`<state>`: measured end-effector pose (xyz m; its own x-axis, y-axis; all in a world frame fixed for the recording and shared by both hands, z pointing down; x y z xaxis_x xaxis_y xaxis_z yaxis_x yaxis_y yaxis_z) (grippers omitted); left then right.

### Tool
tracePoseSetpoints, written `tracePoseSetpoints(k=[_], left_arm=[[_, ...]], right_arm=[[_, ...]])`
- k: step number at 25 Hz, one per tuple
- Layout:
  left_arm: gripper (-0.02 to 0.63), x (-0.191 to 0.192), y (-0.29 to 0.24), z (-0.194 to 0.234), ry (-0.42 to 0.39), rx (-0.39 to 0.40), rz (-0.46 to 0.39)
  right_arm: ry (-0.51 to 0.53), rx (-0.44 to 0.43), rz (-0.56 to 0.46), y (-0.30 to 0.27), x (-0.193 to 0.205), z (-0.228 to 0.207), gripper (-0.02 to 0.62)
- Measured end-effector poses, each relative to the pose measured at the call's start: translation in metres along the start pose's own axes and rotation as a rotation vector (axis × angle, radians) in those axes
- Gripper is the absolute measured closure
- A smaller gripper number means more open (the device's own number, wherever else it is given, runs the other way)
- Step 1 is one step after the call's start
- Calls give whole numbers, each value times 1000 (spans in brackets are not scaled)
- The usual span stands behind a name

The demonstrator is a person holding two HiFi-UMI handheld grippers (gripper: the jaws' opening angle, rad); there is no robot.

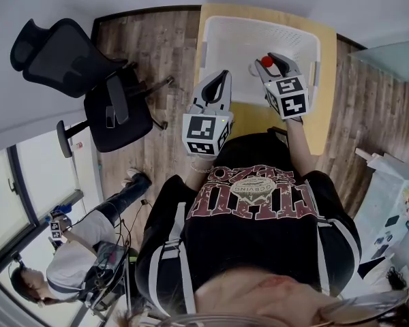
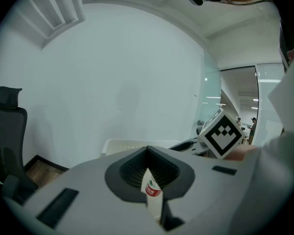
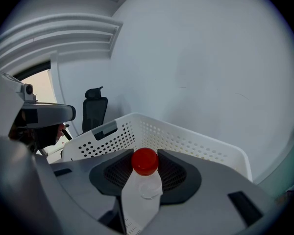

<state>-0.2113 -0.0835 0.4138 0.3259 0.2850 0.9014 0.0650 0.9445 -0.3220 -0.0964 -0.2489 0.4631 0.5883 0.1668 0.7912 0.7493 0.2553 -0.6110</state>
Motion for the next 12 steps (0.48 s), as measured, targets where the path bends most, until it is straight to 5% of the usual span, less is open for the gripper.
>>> tracePoseSetpoints(k=[12], left_arm=[[560, -2, 6, -5, -14, 16, -11]], right_arm=[[16, -3, -50, 18, -13, 5, 440]])
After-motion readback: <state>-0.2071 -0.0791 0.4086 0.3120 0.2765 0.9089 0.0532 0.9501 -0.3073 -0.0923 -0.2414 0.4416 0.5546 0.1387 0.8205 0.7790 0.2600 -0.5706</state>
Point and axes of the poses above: the fingertips, and each gripper's own axes: y backward along the fingers, z to its left, x out of its underside, the point moved 10 cm from there along y, backward along the fingers, and after that the axes turned 5 degrees about y, right-handed, at the moved point
